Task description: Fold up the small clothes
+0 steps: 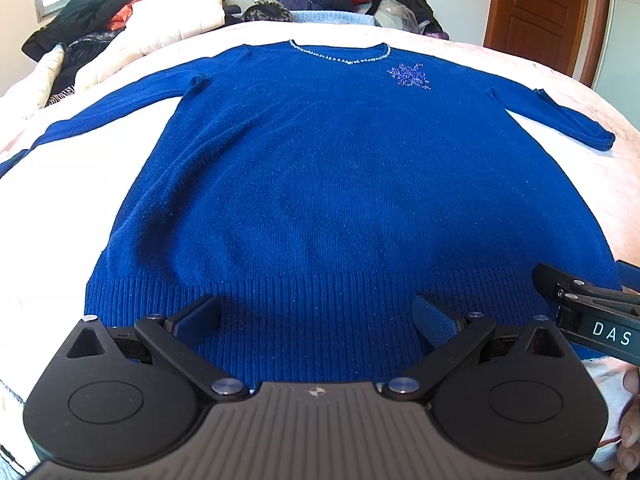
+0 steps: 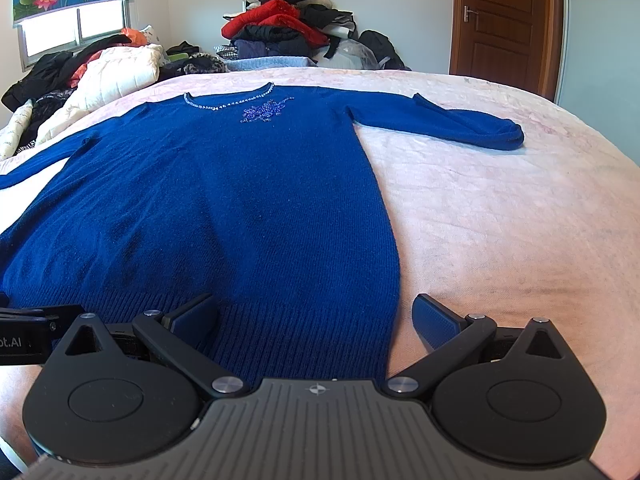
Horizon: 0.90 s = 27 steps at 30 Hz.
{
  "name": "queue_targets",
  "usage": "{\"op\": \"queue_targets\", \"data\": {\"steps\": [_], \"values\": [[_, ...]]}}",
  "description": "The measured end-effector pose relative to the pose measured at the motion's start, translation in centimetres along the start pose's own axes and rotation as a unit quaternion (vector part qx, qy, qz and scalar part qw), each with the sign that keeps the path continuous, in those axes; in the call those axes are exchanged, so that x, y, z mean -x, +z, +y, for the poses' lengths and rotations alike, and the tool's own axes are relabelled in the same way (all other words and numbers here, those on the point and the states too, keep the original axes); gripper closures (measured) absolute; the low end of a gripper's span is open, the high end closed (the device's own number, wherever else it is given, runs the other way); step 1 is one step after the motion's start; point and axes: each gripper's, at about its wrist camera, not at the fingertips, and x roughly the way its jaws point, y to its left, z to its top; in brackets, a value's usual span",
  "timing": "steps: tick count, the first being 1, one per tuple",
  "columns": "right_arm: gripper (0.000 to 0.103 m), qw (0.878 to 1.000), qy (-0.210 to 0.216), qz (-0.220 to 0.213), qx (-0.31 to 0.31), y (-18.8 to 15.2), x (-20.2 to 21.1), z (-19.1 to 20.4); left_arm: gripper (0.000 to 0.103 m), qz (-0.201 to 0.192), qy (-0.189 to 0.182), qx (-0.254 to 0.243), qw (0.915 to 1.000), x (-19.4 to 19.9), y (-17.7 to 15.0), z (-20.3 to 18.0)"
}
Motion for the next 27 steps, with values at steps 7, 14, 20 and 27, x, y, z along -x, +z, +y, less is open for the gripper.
{"op": "queue_targets", "data": {"steps": [7,14,20,27], "values": [[0.0,1.0,0.0,-0.003,0.001,-0.04,0.31,-0.1,0.0,-0.001,0.0,0.0,1.0,0.12,-0.02,-0.03],[0.0,1.0,0.0,-0.004,0.001,-0.06,0.35,-0.07,0.0,0.0,0.001,0.0,1.0,0.14,0.0,-0.11],[0.0,1.0,0.0,-0.004,0.002,-0.1,0.36,-0.05,0.0,0.0,0.001,0.0,1.0,0.14,0.0,-0.14],[0.0,1.0,-0.001,-0.004,0.002,-0.4,0.1,0.1,0.0,0.005,0.0,-0.001,1.0,0.07,0.2,-0.09]]}}
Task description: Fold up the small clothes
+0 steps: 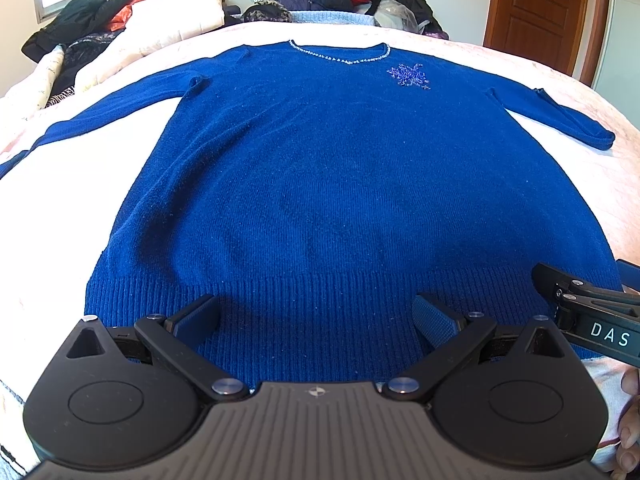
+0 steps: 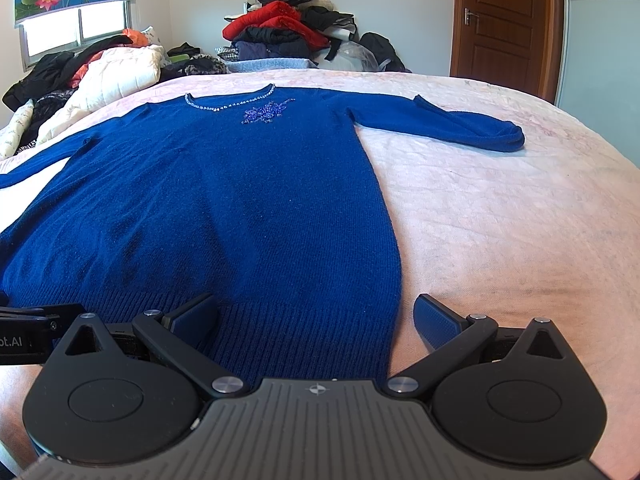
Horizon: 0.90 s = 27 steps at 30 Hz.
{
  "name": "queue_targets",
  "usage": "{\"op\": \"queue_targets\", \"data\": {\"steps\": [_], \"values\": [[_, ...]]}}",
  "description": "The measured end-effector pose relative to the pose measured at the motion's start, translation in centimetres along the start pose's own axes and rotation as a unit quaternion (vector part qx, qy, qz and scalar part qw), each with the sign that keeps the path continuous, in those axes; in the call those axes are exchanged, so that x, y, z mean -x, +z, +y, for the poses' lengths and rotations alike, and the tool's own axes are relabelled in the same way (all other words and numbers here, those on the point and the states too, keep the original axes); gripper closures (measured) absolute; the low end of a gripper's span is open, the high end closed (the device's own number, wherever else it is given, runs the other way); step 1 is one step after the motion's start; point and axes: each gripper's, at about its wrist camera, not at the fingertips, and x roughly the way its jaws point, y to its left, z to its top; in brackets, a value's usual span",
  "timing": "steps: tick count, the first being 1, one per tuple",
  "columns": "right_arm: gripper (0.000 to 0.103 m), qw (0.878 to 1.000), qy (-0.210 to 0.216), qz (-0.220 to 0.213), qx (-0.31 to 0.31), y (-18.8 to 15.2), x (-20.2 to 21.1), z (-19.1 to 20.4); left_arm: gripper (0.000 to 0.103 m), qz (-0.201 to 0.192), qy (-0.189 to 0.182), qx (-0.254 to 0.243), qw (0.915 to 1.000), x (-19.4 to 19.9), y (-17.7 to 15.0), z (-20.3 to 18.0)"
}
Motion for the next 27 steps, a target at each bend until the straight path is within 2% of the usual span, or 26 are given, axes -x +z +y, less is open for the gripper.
{"op": "queue_targets", "data": {"steps": [15,27], "values": [[0.0,0.999,0.002,0.04,0.005,1.3,-0.6,0.0,0.0,0.031,-0.004,-0.008,0.9995,-0.7,1.1,0.1],[0.0,0.998,0.019,0.058,0.022,1.8,-1.0,-0.3,0.0,0.032,-0.004,-0.015,0.9994,-0.7,1.2,0.0]]}}
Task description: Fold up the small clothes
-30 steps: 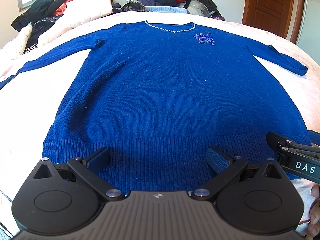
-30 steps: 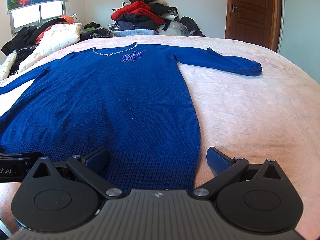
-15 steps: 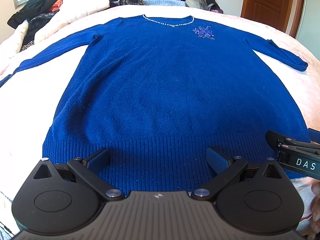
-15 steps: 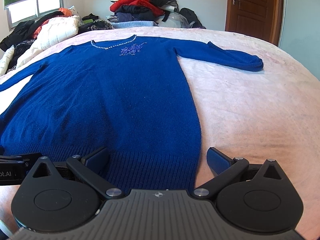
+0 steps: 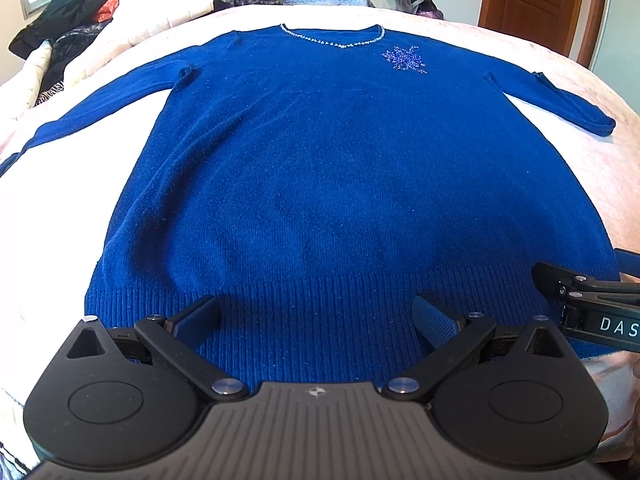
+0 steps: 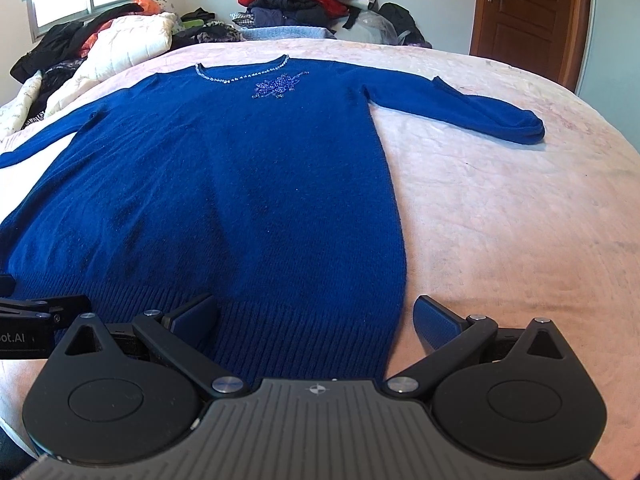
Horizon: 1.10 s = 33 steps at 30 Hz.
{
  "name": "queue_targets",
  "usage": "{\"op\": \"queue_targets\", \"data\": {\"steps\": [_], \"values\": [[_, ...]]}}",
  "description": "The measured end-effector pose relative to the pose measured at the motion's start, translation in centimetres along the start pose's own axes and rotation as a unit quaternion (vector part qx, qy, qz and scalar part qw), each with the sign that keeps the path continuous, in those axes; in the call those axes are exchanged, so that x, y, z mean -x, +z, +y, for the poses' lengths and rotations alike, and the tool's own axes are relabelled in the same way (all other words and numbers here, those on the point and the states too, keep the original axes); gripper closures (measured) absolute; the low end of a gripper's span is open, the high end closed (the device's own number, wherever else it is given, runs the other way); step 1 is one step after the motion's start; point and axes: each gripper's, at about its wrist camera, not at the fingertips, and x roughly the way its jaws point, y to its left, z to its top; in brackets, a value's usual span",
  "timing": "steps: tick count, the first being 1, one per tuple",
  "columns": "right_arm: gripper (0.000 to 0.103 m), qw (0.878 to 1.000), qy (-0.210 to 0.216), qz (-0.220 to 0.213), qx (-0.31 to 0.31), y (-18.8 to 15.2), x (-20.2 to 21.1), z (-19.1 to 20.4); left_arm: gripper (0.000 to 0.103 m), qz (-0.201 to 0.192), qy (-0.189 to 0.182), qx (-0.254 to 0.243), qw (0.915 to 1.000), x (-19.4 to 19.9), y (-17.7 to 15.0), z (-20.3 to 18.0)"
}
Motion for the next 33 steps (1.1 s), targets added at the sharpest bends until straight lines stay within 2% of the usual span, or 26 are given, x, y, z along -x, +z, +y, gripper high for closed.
{"op": "queue_targets", "data": {"steps": [6,11,16,18,21,25,28,30,33], "values": [[0.0,1.0,-0.003,0.0,0.0,0.1,-0.1,0.1,0.0,0.0,-0.002,-0.007,1.0,0.0,0.0,-0.1],[0.0,1.0,-0.002,0.005,0.0,0.3,-0.1,0.1,0.0,0.021,-0.007,0.003,0.9997,0.0,0.8,0.4],[0.0,1.0,-0.003,0.016,0.0,1.1,0.1,-0.2,0.0,-0.005,0.003,0.01,0.9999,1.2,2.0,0.8],[0.0,1.0,-0.001,-0.001,-0.001,1.8,0.6,-0.5,0.0,-0.016,0.002,0.012,0.9998,1.6,2.8,0.8],[0.0,0.999,-0.002,-0.038,0.004,3.4,1.2,-1.1,0.0,-0.024,0.0,0.026,0.9994,1.3,4.5,1.1],[0.0,0.998,0.004,-0.059,-0.014,6.4,0.3,-3.2,0.0,-0.035,0.013,0.036,0.9987,0.3,7.4,1.3],[0.001,0.997,-0.007,-0.071,-0.018,8.7,-1.1,-4.8,0.0,-0.045,0.018,0.043,0.9979,-0.3,9.3,1.2],[0.01,0.996,-0.01,-0.088,-0.019,10.3,-2.0,-6.2,0.0,-0.046,0.021,0.045,0.9977,-0.8,10.4,1.0],[0.015,0.995,-0.003,-0.095,-0.041,12.6,-3.7,-8.8,0.0,-0.044,0.02,0.049,0.9976,-1.7,11.8,0.4]]}}
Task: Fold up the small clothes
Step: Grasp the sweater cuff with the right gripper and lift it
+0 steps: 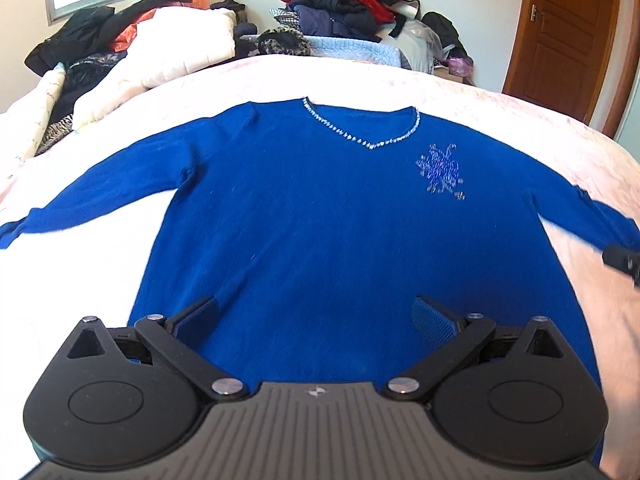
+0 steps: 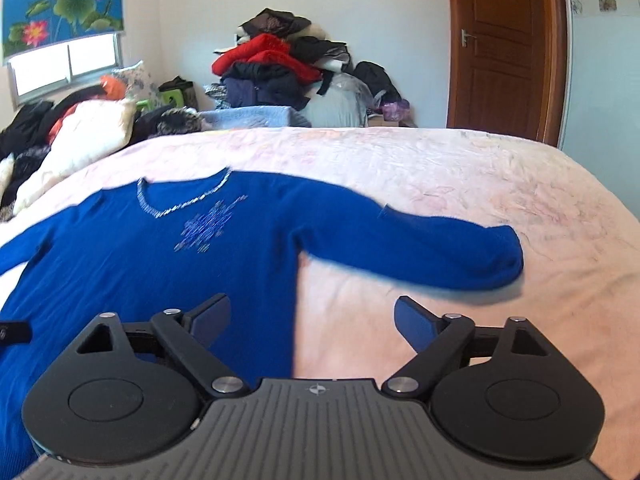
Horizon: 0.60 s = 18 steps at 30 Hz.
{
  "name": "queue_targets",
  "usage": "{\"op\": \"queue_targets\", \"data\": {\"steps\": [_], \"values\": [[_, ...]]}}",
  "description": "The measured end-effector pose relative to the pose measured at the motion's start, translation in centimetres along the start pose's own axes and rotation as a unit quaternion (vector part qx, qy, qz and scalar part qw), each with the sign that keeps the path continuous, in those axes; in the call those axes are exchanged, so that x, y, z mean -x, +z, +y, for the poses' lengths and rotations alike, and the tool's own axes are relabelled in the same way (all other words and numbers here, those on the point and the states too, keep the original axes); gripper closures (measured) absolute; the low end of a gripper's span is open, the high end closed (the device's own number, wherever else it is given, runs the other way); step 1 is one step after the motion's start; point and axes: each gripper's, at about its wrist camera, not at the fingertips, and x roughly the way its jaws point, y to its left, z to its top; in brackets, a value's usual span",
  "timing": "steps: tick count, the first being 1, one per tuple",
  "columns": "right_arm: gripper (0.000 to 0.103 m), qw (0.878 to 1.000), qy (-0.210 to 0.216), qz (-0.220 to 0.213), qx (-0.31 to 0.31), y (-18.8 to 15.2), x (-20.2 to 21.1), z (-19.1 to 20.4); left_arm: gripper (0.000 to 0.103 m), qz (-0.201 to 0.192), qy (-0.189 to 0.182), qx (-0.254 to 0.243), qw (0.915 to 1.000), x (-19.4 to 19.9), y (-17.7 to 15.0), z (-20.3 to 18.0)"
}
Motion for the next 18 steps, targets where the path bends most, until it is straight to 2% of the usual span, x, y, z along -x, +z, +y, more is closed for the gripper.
{"op": "queue_targets", "data": {"steps": [4,6,9,14,18], "values": [[0.018,0.994,0.033,0.023,-0.097,2.5,-3.9,-4.0,0.0,0.011,-0.004,0.002,0.9999,-1.4,1.3,-1.3],[0.024,0.98,0.071,0.041,-0.181,3.4,-6.2,-6.6,0.0,0.016,-0.007,0.001,0.9999,-1.9,1.7,-2.0],[0.043,0.942,0.115,0.07,-0.306,3.7,-9.4,-10.0,0.0,0.015,-0.011,-0.008,0.9998,-2.4,2.4,-3.3],[0.047,0.89,0.132,0.082,-0.428,3.1,-13.2,-13.4,0.0,0.015,-0.012,-0.022,0.9996,-3.2,3.5,-4.8],[0.06,0.83,0.163,0.093,-0.526,1.9,-15.7,-15.3,0.0,0.015,-0.021,-0.027,0.9993,-3.9,4.3,-5.9]]}}
